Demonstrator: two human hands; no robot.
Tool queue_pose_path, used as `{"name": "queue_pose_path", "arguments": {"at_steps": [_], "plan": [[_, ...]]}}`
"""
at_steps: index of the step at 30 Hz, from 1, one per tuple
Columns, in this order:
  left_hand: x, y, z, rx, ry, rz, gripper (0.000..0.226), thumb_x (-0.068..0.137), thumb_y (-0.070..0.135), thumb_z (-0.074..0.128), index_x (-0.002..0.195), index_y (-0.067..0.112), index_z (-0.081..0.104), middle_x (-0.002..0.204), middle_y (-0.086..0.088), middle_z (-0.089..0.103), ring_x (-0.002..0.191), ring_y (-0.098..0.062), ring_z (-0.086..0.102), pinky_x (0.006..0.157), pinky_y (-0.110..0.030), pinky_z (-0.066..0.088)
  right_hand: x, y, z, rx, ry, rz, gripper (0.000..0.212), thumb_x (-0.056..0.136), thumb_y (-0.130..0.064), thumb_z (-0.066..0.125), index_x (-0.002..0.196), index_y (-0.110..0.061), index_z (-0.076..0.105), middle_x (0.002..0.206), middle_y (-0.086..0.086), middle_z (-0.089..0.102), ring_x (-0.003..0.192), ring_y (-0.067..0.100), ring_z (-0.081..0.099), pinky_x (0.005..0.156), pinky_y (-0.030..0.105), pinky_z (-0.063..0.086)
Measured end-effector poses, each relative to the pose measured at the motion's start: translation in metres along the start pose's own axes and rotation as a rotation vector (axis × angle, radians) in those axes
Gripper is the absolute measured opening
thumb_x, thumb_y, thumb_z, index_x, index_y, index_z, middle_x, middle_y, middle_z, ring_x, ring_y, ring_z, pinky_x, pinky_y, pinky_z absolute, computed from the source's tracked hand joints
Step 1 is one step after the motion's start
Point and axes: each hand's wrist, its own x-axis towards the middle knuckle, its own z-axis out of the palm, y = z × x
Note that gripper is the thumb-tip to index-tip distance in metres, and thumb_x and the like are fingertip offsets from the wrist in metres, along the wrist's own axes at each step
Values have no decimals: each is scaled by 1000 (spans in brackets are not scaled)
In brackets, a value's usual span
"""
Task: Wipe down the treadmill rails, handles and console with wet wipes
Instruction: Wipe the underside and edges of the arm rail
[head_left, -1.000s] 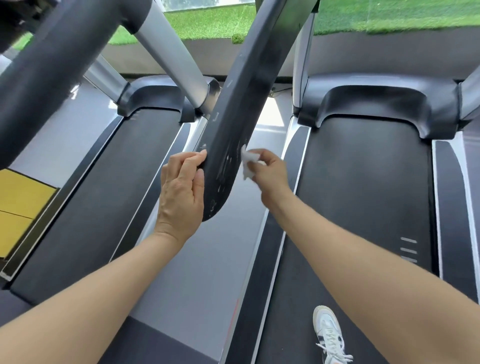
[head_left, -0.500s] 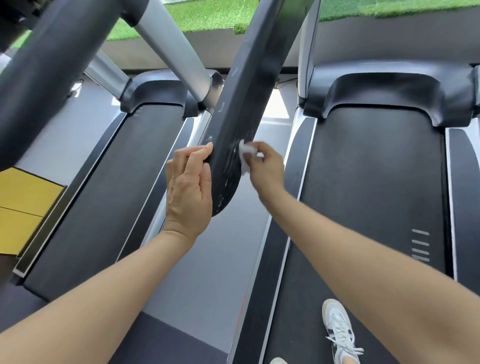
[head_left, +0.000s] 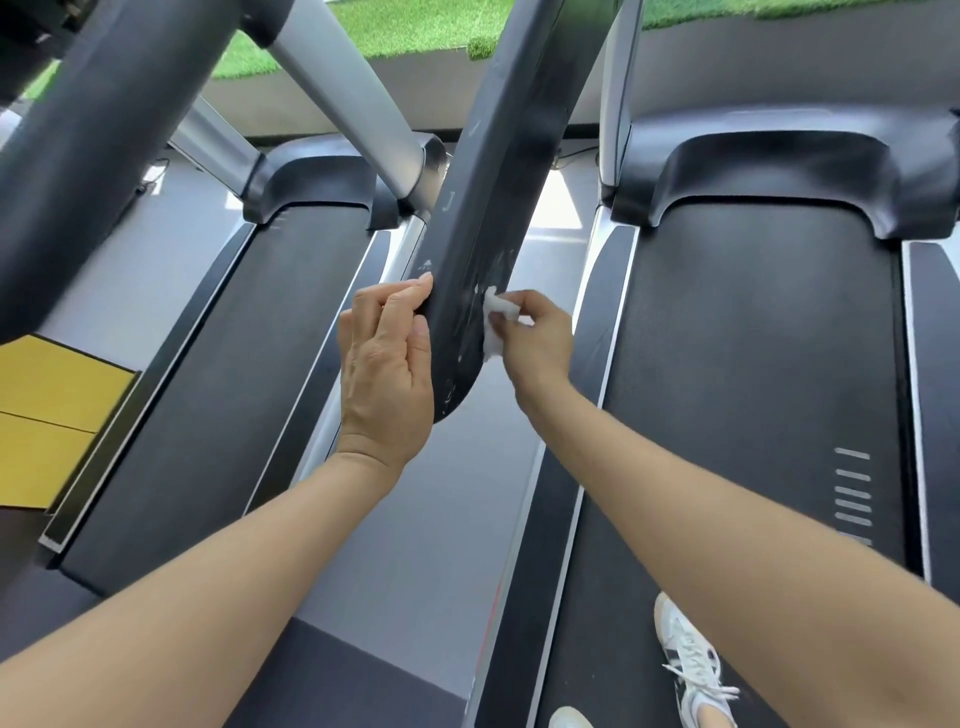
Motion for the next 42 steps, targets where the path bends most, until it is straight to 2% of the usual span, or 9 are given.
{"name": "queue_pose_path", "arguments": {"at_steps": [4, 9, 11, 15, 20, 26, 31, 38, 42], "plan": [[0, 0, 1, -2, 1, -6, 36, 98, 14, 35, 127, 12, 56, 115, 11, 42, 100, -4, 33, 93, -8, 28, 14, -13, 4, 19, 92, 4, 17, 90, -9, 54, 80, -19, 62, 85, -2, 62, 80, 17, 58, 64, 22, 44], [0, -1, 1, -10, 20, 15, 38, 97, 17, 33, 126, 11, 57, 115, 10, 41, 98, -2, 31, 92, -18, 31, -66, -3, -1, 31, -95, -70, 18, 92, -14, 58, 76, -22, 62, 72, -10, 61, 68, 6, 54, 59, 20, 45], [0, -1, 1, -14, 15, 12, 39, 97, 18, 32, 126, 11, 57, 115, 10, 41, 98, -3, 32, 92, -16, 31, -49, -10, 1, -17, -21, -107, 15, 93, -13, 56, 82, -19, 63, 76, -8, 62, 67, 3, 54, 58, 16, 45], [0, -1, 1, -26, 7, 7, 40, 97, 20, 31, 126, 11, 57, 115, 10, 41, 99, -5, 33, 92, -9, 28, 8, -29, 3, -75, 97, -14, 16, 95, -10, 51, 84, -16, 61, 73, -8, 57, 72, 12, 56, 57, 17, 42], [1, -2, 1, -26, 20, 1, 40, 96, 20, 31, 126, 12, 57, 116, 11, 42, 98, -7, 34, 93, -7, 26, -44, -24, 3, -20, -38, -112, 14, 93, -15, 58, 80, -14, 65, 71, -8, 61, 64, 2, 53, 59, 17, 47], [0, 0, 1, -24, 8, 2, 40, 97, 20, 31, 126, 12, 56, 115, 12, 41, 98, -7, 34, 92, -11, 29, 11, -38, 4, -129, 119, -1, 19, 94, -10, 51, 79, -14, 61, 68, -7, 55, 73, 16, 57, 64, 25, 45], [1, -2, 2, -27, 13, 1, 40, 96, 20, 31, 126, 12, 56, 116, 10, 42, 99, -8, 35, 92, -14, 29, -39, -25, 3, -19, 1, -95, 17, 92, -19, 59, 78, -13, 66, 64, -10, 60, 55, -2, 53, 56, 13, 42], [1, 0, 1, -18, 8, 6, 40, 97, 20, 30, 125, 11, 57, 114, 10, 42, 97, -5, 34, 92, -9, 27, 12, -39, 3, -89, 127, -34, 19, 94, -9, 54, 81, -8, 67, 72, -1, 60, 68, 11, 56, 63, 21, 44], [1, 0, 1, -14, 18, 7, 40, 96, 19, 31, 125, 11, 57, 115, 9, 42, 98, -6, 34, 93, -8, 25, -34, -30, 2, 35, 34, -130, 18, 90, -14, 61, 77, -4, 68, 59, -9, 58, 50, -4, 51, 52, 10, 41]]}}
